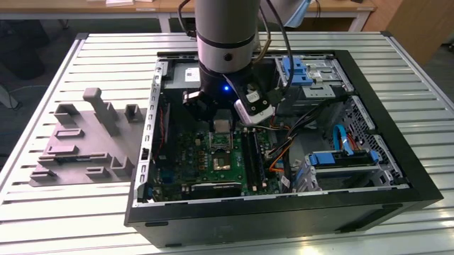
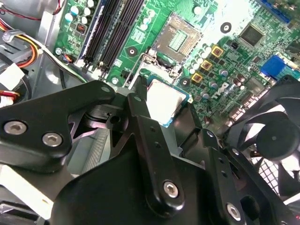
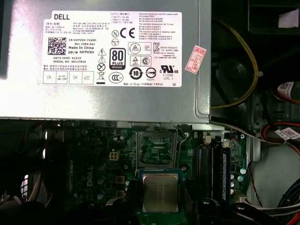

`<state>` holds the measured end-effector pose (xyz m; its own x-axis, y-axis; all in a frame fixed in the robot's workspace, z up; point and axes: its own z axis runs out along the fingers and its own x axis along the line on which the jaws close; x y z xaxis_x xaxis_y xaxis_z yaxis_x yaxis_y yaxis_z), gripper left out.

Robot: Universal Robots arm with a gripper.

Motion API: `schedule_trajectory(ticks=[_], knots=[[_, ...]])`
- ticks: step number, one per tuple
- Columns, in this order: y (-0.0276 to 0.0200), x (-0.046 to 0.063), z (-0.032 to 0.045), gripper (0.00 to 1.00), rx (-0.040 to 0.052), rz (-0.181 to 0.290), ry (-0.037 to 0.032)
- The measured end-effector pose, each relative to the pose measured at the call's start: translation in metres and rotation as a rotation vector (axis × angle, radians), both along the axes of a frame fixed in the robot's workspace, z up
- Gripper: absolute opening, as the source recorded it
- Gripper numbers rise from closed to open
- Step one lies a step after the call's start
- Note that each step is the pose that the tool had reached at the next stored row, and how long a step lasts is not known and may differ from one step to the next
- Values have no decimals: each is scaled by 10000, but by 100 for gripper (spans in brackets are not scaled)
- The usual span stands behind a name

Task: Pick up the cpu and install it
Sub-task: 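Place the cpu into insertion slot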

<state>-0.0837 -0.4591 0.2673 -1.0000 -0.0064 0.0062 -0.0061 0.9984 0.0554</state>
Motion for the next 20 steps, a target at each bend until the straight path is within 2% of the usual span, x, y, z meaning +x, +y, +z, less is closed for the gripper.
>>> schedule_trajectory(ticks=[4, 9, 14, 18, 19, 20], knots=[[0, 0, -7, 47, 2, 0, -1], [-8, 1, -92, 47, 1, 1, 0], [-91, 0, -182, 47, 0, 0, 0], [-120, 0, -254, 47, -1, -1, -1], [-124, -1, -264, 47, -24, -1, -1], [-127, 0, -268, 47, -85, -1, -1]])
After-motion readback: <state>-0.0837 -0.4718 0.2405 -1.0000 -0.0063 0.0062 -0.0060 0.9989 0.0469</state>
